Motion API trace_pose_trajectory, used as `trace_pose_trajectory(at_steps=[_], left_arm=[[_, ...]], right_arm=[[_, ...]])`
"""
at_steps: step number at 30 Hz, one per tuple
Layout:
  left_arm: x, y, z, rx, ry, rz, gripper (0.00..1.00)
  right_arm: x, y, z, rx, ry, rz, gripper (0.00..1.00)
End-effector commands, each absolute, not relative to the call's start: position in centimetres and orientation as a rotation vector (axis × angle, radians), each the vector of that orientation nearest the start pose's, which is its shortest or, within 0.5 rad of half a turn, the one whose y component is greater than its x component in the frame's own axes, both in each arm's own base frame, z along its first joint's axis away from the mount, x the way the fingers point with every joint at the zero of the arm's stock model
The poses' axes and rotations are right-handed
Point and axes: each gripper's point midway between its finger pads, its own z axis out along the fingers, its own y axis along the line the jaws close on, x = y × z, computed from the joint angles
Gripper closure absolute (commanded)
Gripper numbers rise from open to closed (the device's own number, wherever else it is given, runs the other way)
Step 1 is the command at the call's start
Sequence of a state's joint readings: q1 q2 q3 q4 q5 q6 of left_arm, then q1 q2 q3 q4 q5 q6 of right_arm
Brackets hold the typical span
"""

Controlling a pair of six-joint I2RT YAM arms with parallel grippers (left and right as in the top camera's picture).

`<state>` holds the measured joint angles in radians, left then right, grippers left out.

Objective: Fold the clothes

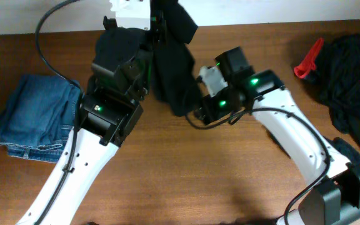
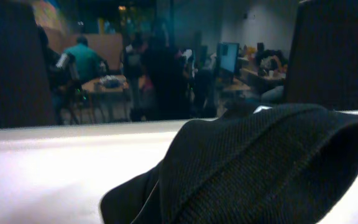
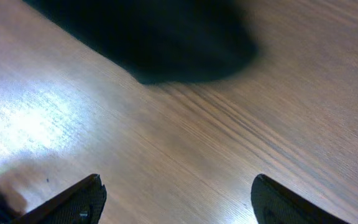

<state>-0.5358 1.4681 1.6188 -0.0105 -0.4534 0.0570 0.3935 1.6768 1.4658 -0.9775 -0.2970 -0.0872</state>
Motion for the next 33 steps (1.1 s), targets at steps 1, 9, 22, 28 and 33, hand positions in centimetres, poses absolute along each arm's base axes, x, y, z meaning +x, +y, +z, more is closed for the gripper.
trace_pose_trajectory(at_steps=[1, 9, 22, 28, 33], left_arm=[[40.8, -14.5, 55.8, 0.024, 1.332, 0.012, 1.0], [38.8, -13.3, 60.6, -0.002, 1.233, 0.008, 1.0], [37.4, -11.4, 63.3, -0.05, 1.161, 0.092, 1.0], [37.2, -10.1, 63.5, -0.109, 1.16, 0.137, 1.0], [37.0, -10.6, 63.3, -0.108, 1.166, 0.128, 1.0]], right_arm=[[33.1, 22.4, 15.6, -0.864, 2.608, 0.523, 0.23], [32.8, 29.0, 17.7, -1.024, 2.364, 0.574, 0.24], [28.6, 39.0, 20.9, -1.114, 2.073, 0.486, 0.24], [30.4, 38.2, 22.0, -0.766, 2.136, 0.37, 0.23], [33.2, 34.8, 22.8, -0.445, 2.141, 0.196, 0.23]])
